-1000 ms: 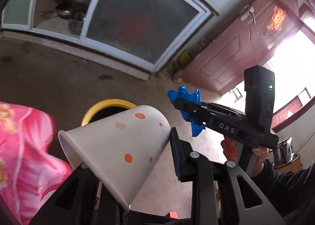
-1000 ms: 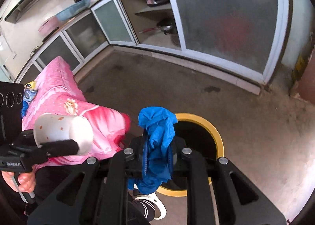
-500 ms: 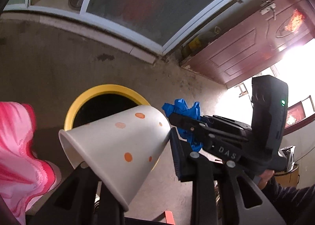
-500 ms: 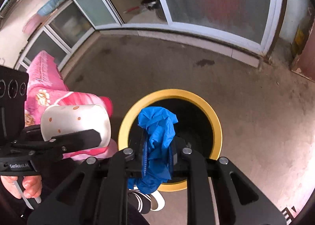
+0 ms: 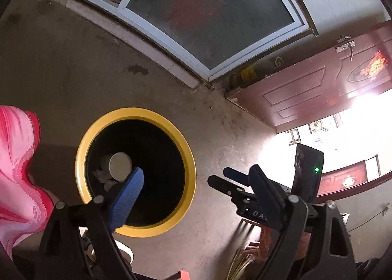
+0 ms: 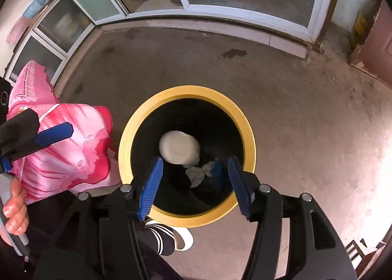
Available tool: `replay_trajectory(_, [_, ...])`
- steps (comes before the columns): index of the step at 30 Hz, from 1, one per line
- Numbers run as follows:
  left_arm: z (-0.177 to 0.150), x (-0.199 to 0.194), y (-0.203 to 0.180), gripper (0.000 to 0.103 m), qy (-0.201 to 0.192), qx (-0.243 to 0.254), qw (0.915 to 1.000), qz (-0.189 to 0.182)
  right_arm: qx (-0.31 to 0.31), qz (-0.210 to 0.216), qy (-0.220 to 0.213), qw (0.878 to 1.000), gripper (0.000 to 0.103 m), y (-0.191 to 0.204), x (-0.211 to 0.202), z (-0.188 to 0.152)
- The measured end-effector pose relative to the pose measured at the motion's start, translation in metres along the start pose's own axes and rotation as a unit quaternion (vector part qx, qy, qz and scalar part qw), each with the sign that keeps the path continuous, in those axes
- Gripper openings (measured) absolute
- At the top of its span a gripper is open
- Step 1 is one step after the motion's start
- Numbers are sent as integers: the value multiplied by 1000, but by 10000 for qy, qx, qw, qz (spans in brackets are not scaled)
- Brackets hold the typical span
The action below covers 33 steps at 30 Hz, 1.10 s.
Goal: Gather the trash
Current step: 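Open both grippers over the bin to drop the cup and glove, then grasp the silver mesh scrubber with the left gripper while the right grasps the yellow candy bag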
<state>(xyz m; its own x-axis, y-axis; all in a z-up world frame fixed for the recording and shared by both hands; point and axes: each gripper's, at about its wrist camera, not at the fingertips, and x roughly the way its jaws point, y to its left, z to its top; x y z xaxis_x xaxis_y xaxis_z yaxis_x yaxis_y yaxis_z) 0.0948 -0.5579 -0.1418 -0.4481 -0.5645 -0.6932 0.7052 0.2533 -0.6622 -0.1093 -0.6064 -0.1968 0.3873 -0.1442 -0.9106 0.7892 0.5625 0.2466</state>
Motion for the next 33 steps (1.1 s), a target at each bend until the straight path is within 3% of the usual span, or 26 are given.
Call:
replay_trajectory(6, [-6, -30, -4, 84, -291, -1, 9995, -140, -75, 28, -400, 9992, 53, 3, -28, -2])
replay_trajectory(11, [-31, -114, -18, 86, -1021, 291, 9943, -50, -468, 322, -1083, 9925, 59, 30, -64, 3])
replay_trajectory(13, [-48, -154, -22, 90, -1381, 444, 9894, 101, -781, 405, -1339, 9871, 59, 51, -79, 6])
replay_trajectory(15, [-73, -203, -25, 93, -1772, 642, 9808, 501, -1034, 556, -1484, 9819, 60, 73, -90, 10])
replay_trajectory(19, [-126, -282, -21, 95, -2367, 725, 9582, 1432, -1520, 1051, -1640, 9690, 69, 126, -105, 15])
replay_trajectory(21, [-160, -323, -14, 95, -2642, 670, 9407, 2019, -1851, 1235, -1696, 9601, 70, 164, -110, 15])
replay_trajectory(22, [-181, -345, -9, 95, -2809, 598, 9277, 2385, -2048, 1350, -1725, 9540, 70, 187, -112, 15])
replay_trajectory(26, [-239, -410, 15, 95, -3198, 106, 8902, 3242, -2733, 1695, -1702, 9315, 71, 265, -109, 8])
replay_trajectory(30, [-285, -469, 42, 95, -3493, -508, 8567, 3761, -3292, 2078, -1679, 9057, 71, 344, -107, 2])
replay_trajectory(33, [-307, -501, 62, 95, -3596, -866, 8368, 4036, -3628, 2251, -1737, 8874, 71, 397, -108, -5])
